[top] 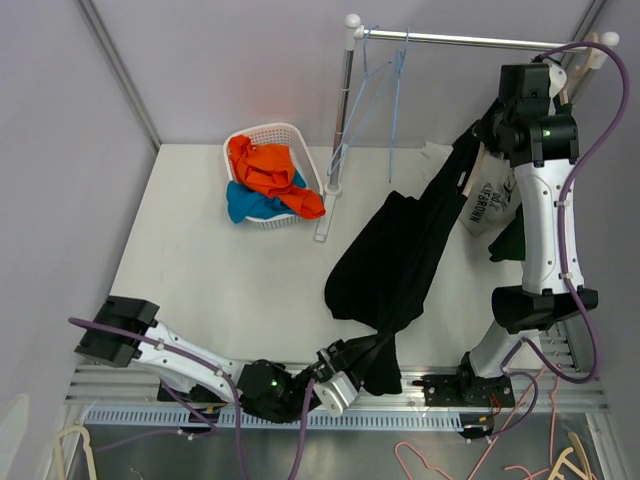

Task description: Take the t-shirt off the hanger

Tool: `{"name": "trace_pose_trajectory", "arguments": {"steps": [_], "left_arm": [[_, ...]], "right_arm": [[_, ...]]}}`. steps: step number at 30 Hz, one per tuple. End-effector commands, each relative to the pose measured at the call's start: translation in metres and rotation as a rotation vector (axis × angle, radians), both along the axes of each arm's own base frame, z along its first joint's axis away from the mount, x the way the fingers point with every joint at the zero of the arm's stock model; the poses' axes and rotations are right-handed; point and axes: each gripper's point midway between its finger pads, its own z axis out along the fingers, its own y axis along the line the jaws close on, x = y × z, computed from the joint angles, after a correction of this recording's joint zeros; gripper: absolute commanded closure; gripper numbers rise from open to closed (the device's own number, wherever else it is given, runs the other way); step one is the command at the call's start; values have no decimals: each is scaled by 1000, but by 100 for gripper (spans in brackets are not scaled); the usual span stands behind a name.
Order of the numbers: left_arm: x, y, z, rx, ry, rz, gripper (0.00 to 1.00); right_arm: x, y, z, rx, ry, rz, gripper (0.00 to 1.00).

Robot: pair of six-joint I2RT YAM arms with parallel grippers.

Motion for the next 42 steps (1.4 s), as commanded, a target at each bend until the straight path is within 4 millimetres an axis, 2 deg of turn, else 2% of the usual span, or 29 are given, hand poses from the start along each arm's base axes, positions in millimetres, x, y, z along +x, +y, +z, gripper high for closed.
{"name": "trace_pose_trajectory", "arguments": {"steps": [1, 3, 5, 6, 8, 9, 11, 12, 14, 15, 16, 18, 19, 21, 24, 26, 27, 29, 30, 32, 34, 36, 37, 39, 40, 42], "left_arm": [[-10, 13, 25, -125, 43, -28, 99], [-9, 4, 14, -101, 73, -42, 99], [3, -12, -12, -16, 103, -28, 99], [20, -20, -23, -10, 201, -23, 99], [35, -26, -49, 51, 281, -36, 99], [57, -25, -66, 42, 382, -23, 99], [78, -22, -74, 47, 491, -24, 99], [103, -16, -88, 47, 609, 20, 99], [121, -11, -86, 55, 689, 31, 99], [142, -5, -75, 12, 735, 79, 99], [152, 4, -94, 85, 777, 147, 100], [180, 12, -78, 43, 833, 213, 99], [185, 17, -92, 98, 866, 246, 100], [203, 22, -84, 72, 905, 290, 99], [215, 32, -94, 89, 960, 346, 99], [219, 38, -109, 99, 1011, 382, 99], [217, 39, -121, 114, 1025, 383, 99], [211, 33, -126, 68, 1015, 324, 99], [197, 31, -139, 86, 1005, 296, 99], [187, 31, -142, 77, 1001, 285, 99], [191, 32, -151, 104, 1033, 325, 99], [203, 33, -143, 111, 1042, 344, 100], [207, 31, -132, 97, 1039, 342, 99], [220, 39, -121, 85, 1031, 379, 99], [224, 47, -122, 96, 1036, 408, 99], [240, 63, -103, 43, 1037, 436, 99]], "right_arm": [[12, -6, 35, 22, -111, 15, 100], [11, 3, 38, 58, -119, 53, 100], [4, 16, 42, 112, -133, 114, 100], [3, 20, 43, 128, -136, 136, 100], [-7, 24, 48, 158, -139, 167, 100], [-11, 19, 45, 163, -122, 163, 100], [-24, 23, 42, 185, -99, 204, 100], [-29, 24, 39, 188, -88, 216, 100], [-48, 37, 32, 220, -70, 283, 100], [-55, 40, 30, 231, -70, 297, 100], [-63, 47, 30, 246, -75, 329, 100], [-84, 50, 29, 259, -97, 345, 100], [-90, 52, 29, 270, -100, 351, 100], [-107, 59, 27, 272, -83, 382, 100], [-124, 66, 19, 255, -51, 396, 100], [-132, 57, 21, 255, -81, 367, 100], [-133, 51, 23, 253, -93, 340, 100], [-130, 41, 28, 241, -97, 306, 100], [-127, 39, 28, 236, -92, 294, 100], [-121, 45, 30, 253, -89, 325, 100], [-125, 62, 32, 295, -88, 405, 100], [-136, 78, 26, 309, -65, 474, 100], [-141, 81, 21, 297, -44, 479, 100], [-157, 89, 2, 274, 20, 504, 100], [-165, 95, -6, 250, 45, 520, 100], [-187, 96, -25, 227, 84, 542, 100]]}}
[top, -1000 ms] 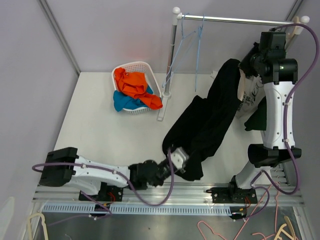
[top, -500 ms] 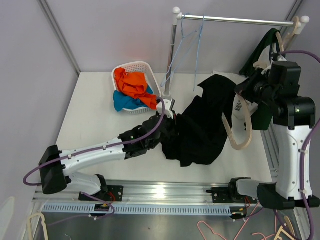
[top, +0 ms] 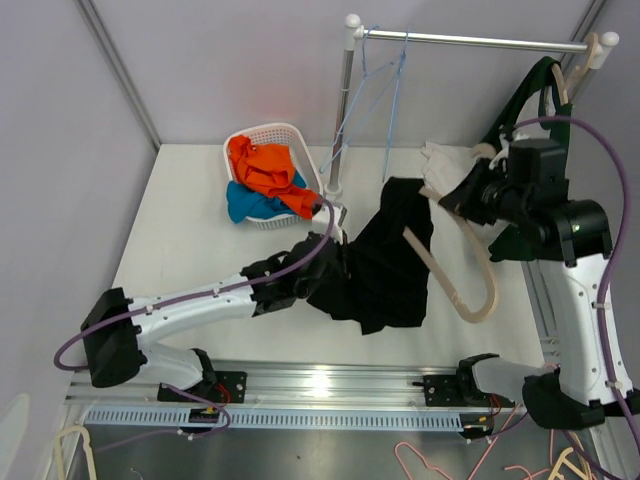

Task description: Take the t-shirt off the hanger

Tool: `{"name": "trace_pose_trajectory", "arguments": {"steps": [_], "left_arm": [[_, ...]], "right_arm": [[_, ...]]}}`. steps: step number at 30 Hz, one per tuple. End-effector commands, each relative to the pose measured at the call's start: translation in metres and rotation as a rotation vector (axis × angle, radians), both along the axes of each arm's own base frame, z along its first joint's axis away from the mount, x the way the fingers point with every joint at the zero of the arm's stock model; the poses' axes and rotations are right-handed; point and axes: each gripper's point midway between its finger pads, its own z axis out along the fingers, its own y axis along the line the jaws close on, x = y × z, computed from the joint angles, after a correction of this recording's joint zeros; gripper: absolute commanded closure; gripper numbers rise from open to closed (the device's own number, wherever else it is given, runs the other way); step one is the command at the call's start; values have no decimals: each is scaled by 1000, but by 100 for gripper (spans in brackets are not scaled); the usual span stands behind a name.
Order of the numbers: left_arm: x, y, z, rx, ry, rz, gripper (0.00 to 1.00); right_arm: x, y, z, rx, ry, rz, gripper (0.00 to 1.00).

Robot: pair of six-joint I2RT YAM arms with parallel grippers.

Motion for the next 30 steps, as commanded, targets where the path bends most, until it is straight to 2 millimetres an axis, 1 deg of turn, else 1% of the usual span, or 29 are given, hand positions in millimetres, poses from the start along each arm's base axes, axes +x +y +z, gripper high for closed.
{"name": "trace_pose_trajectory", "arguments": {"steps": [1, 2, 3, 4, 5, 6, 7, 8, 9, 11, 12, 13, 14, 15, 16, 17, 18, 19, 20, 21, 22, 23, 24, 25, 26, 27, 28, 29, 30], "left_arm": [[23, 21, 47, -91, -10, 71, 99], [35, 36, 53, -108, -6, 110, 100], [40, 42, 54, -108, 0, 126, 99], [43, 52, 51, -90, 16, 148, 99], [54, 65, 49, -86, 23, 188, 99], [58, 73, 48, -88, 32, 207, 99], [64, 81, 45, -93, 44, 221, 99], [66, 85, 45, -100, 45, 226, 99], [64, 87, 49, -117, 34, 217, 99], [62, 81, 67, -145, -24, 162, 100], [54, 72, 89, -182, -57, 85, 99], [48, 66, 105, -221, -73, 36, 99], [41, 59, 118, -223, -106, -26, 100], [30, 52, 144, -244, -142, -96, 99], [22, 53, 177, -269, -201, -127, 99], [18, 54, 189, -250, -225, -149, 99], [10, 59, 211, -247, -236, -170, 99], [3, 63, 245, -252, -290, -198, 99], [0, 66, 254, -233, -288, -204, 99], [-14, 73, 293, -264, -334, -237, 100], [-29, 81, 312, -256, -336, -276, 99], [-38, 82, 323, -245, -369, -323, 100], [-54, 88, 346, -272, -425, -368, 100], [-69, 94, 365, -298, -474, -413, 100], [-90, 99, 378, -308, -532, -492, 99], [-101, 106, 391, -327, -575, -511, 99], [-110, 113, 403, -329, -638, -524, 99], [-115, 120, 410, -333, -677, -522, 99], [-120, 135, 424, -341, -729, -482, 99]], "right_arm": [[-43, 3, -14, -35, 11, 64, 100], [-51, 2, -18, -34, 15, 76, 100], [-64, 0, -17, -26, -1, 88, 100], [-72, 3, -22, -25, 11, 120, 100], [-82, 1, -25, -31, 31, 128, 100], [-90, -2, -22, -31, 18, 131, 100], [-98, -5, -25, -49, 33, 138, 100], [-102, -8, -26, -59, 35, 139, 100], [-104, -9, -25, -68, 34, 144, 100], [-100, -11, -23, -83, 7, 143, 100], [-89, -19, -21, -105, -25, 82, 100], [-86, -25, -21, -127, -32, 49, 100], [-74, -29, -23, -138, -50, 11, 100], [-64, -42, -26, -184, -59, -65, 100], [-56, -45, -28, -196, -62, -96, 100], [-42, -44, -30, -201, -72, -114, 100], [-35, -46, -30, -208, -78, -134, 100], [-25, -44, -26, -202, -102, -146, 100], [-15, -43, -25, -204, -104, -157, 100], [-8, -43, -23, -213, -115, -163, 100], [0, -43, -17, -210, -133, -172, 100], [6, -42, -14, -212, -141, -175, 100], [16, -39, -11, -221, -144, -171, 100], [25, -38, -5, -218, -170, -176, 100], [31, -36, -2, -218, -184, -178, 100], [38, -34, 0, -216, -199, -173, 100], [48, -32, 12, -211, -257, -172, 100], [54, -31, 18, -213, -286, -176, 100], [66, -31, 31, -225, -347, -180, 100]]}}
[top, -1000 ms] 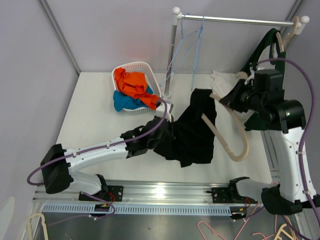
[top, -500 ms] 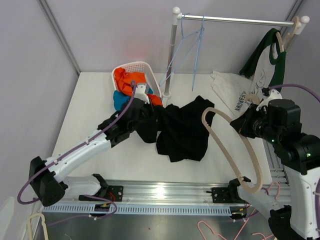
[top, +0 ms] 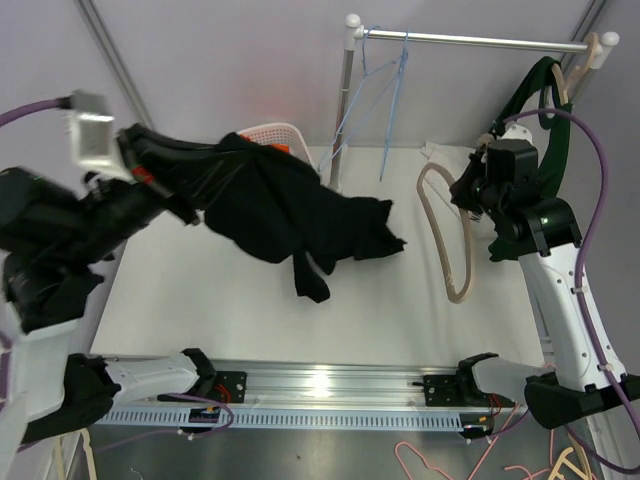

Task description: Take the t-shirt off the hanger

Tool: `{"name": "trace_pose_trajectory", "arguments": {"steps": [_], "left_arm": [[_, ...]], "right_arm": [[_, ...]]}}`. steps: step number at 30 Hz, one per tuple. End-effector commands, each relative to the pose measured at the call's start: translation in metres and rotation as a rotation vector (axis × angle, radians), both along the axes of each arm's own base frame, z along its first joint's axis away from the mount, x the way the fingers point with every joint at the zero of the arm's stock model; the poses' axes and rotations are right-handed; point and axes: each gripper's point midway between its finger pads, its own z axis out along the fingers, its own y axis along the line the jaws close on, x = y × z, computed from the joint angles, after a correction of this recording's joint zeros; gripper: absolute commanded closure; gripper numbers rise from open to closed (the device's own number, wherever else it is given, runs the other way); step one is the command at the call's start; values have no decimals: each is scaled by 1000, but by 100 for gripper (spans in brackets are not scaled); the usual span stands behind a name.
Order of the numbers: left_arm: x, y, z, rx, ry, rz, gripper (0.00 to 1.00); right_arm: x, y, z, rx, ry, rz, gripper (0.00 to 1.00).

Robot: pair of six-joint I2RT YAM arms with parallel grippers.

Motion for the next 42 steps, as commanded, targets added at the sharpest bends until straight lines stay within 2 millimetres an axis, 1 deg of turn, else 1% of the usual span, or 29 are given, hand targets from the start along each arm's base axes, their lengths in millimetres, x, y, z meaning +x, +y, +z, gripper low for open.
{"name": "trace_pose_trajectory", "arguments": {"steps": [1, 3, 4, 5, 6, 7, 8, 9, 12, 15, 16, 19, 20, 21, 22, 23, 24, 25, 26, 27, 29, 30, 31, 33, 34, 37, 39, 40, 42], "left_arm": [[-21, 25, 20, 34, -171, 27, 99], [2, 48, 38, 1, -193, 208, 99], [10, 51, 43, 10, -216, 253, 99], [19, 55, 50, 15, -246, 298, 99], [13, 62, 70, -17, -301, 311, 99], [18, 54, 72, 5, -342, 304, 99], [11, 49, 78, 0, -384, 270, 99], [-10, 42, 90, -19, -476, 176, 99], [-40, 37, 105, -51, -590, 56, 99], [-36, 45, 117, -76, -635, 126, 99], [-17, 47, 122, -76, -637, 211, 99], [4, 57, 140, -91, -682, 348, 99], [17, 52, 141, -87, -687, 378, 99], [19, 60, 151, -113, -704, 421, 99], [26, 67, 159, -129, -725, 470, 99], [44, 63, 160, -125, -718, 497, 99], [39, 76, 173, -164, -740, 530, 99], [48, 86, 176, -176, -736, 566, 99], [50, 94, 184, -210, -761, 593, 99], [62, 95, 183, -221, -739, 598, 99], [74, 114, 191, -239, -768, 669, 100], [86, 116, 191, -261, -746, 661, 99], [98, 131, 191, -259, -740, 702, 99], [108, 142, 194, -286, -741, 713, 99], [128, 153, 189, -291, -712, 737, 99], [151, 177, 188, -333, -700, 779, 99], [179, 183, 179, -342, -669, 780, 99], [190, 194, 175, -332, -660, 815, 99], [226, 196, 153, -295, -593, 823, 99]], "right_arm": [[36, -2, 77, -7, -306, -15, 100], [54, -2, 82, -36, -332, -32, 100], [60, -2, 102, -46, -392, -24, 100], [66, 0, 110, -50, -413, -19, 100], [71, 1, 115, -55, -427, -15, 100], [81, 6, 122, -58, -452, -4, 100], [84, 6, 137, -74, -495, 4, 100], [87, 6, 149, -73, -535, 5, 100], [98, 10, 171, -106, -606, 30, 100], [114, 9, 188, -146, -654, 31, 100], [119, 11, 188, -158, -647, 42, 100], [141, 15, 191, -184, -653, 56, 100], [153, 18, 183, -191, -637, 60, 100], [155, 19, 195, -184, -663, 63, 100], [160, 17, 192, -186, -648, 62, 100], [164, 18, 192, -185, -639, 65, 100], [180, 22, 177, -188, -602, 78, 100], [179, 21, 185, -184, -609, 79, 100], [184, 21, 183, -184, -603, 80, 100], [192, 23, 174, -187, -584, 89, 100], [198, 21, 174, -182, -587, 91, 100], [205, 22, 166, -179, -574, 95, 100], [208, 21, 168, -173, -580, 95, 100], [214, 16, 162, -152, -557, 103, 100], [224, 16, 150, -147, -532, 110, 100], [235, 13, 146, -136, -531, 107, 100], [244, 12, 139, -123, -526, 108, 100], [247, 11, 136, -122, -521, 107, 100], [253, 12, 126, -110, -501, 115, 100]]}}
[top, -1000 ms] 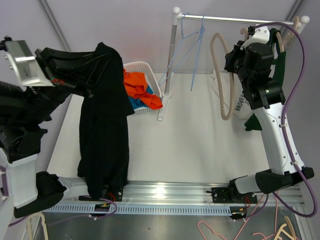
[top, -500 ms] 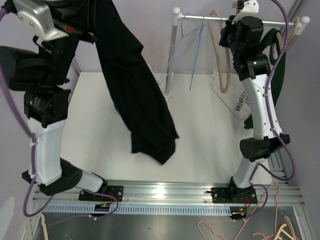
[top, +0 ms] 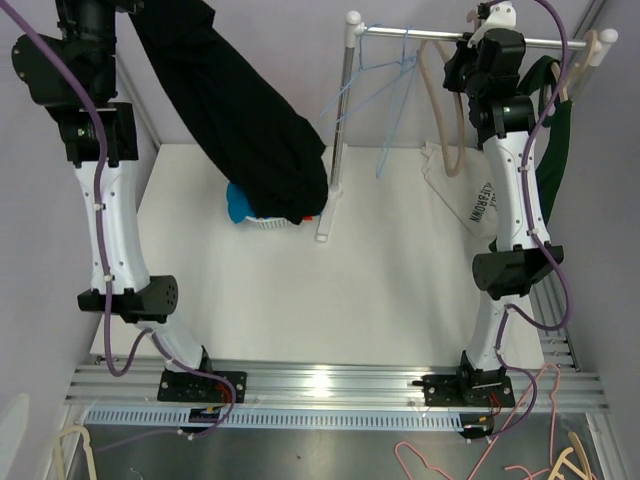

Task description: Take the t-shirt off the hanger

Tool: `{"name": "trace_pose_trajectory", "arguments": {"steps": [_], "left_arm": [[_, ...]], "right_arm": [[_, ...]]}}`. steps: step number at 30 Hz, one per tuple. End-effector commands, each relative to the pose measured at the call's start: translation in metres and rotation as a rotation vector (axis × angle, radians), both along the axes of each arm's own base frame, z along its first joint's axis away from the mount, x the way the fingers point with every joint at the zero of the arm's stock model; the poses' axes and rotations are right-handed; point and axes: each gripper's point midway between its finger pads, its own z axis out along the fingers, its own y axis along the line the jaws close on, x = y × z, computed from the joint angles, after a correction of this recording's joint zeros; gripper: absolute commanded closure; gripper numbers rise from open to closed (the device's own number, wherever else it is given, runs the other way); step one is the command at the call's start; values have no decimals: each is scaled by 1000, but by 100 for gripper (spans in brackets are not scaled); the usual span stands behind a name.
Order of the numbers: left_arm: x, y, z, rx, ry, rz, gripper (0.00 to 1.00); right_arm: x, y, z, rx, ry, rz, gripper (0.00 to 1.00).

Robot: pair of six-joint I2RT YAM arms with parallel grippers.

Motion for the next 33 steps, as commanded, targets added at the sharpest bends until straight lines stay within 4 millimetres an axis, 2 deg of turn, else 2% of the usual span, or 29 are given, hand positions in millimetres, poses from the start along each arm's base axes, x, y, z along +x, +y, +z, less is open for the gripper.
{"name": "trace_pose_trajectory", "arguments": {"steps": [1, 2, 3, 4, 6, 7, 9, 10, 12, 13, 15, 16, 17, 18, 19, 20, 22, 23, 24, 26, 27, 28, 29, 30, 31, 32, 33], "left_arm": [[9, 5, 2, -33, -36, -41, 99], [30, 5, -16, -37, 18, -50, 99], [59, 4, -43, -52, 96, -69, 99], [70, 3, -55, -59, 129, -77, 99], [114, 1, -107, -86, 264, -115, 99], [124, -7, -124, -90, 307, -142, 99], [154, -14, -181, -92, 433, -153, 99], [155, -38, -192, -82, 455, -188, 99], [173, -49, -251, -91, 577, -168, 99], [171, -63, -262, -94, 602, -184, 99], [181, -69, -320, -130, 723, -153, 99], [184, -78, -339, -144, 766, -159, 99], [189, -83, -366, -147, 821, -170, 99], [192, -92, -381, -149, 857, -207, 99], [202, -113, -436, -133, 1019, -248, 100], [202, -113, -437, -133, 1021, -248, 100], [210, -125, -471, -140, 1117, -233, 99], [205, -125, -500, -143, 1224, -206, 99], [213, -125, -514, -177, 1282, -172, 99], [207, -117, -558, -247, 1441, -77, 99], [205, -119, -565, -260, 1503, -74, 99], [205, -122, -616, -265, 1626, -56, 99], [199, -128, -640, -268, 1716, -72, 99], [203, -133, -628, -272, 1744, -95, 100], [199, -135, -674, -280, 1850, -80, 99], [205, -142, -664, -288, 1845, -125, 100], [197, -141, -679, -318, 1905, -118, 99]], "right_arm": [[7, 6, 7, 40, -30, 42, 100], [9, 9, 3, 44, -22, 50, 100], [13, 9, -6, 45, -3, 48, 100], [13, 15, -10, 55, 8, 80, 100], [14, 21, -17, 60, 25, 101, 100], [14, 28, -24, 59, 40, 117, 100], [8, 36, -22, 55, 39, 136, 100], [6, 41, -23, 49, 41, 148, 100], [0, 58, -26, 32, 47, 173, 100], [-3, 59, -21, 23, 38, 157, 100], [-7, 69, -19, 16, 32, 172, 100], [-8, 69, -18, 21, 31, 173, 100], [-7, 69, -17, 27, 31, 170, 100], [-8, 70, -17, 27, 32, 172, 100], [-10, 70, -18, 29, 39, 173, 100], [-9, 70, -19, 29, 41, 173, 100], [-10, 69, -21, 26, 49, 170, 100], [-10, 69, -21, 24, 52, 171, 100], [-10, 69, -23, 23, 58, 171, 100], [-10, 70, -25, 22, 64, 173, 100], [-10, 73, -27, 22, 69, 180, 100], [-11, 75, -28, 22, 71, 188, 100], [-13, 81, -28, 20, 72, 200, 100], [-14, 84, -29, 16, 76, 205, 100], [-15, 86, -30, 10, 77, 208, 100], [-18, 93, -30, -2, 76, 220, 100], [-19, 95, -31, -6, 79, 225, 100]]}}
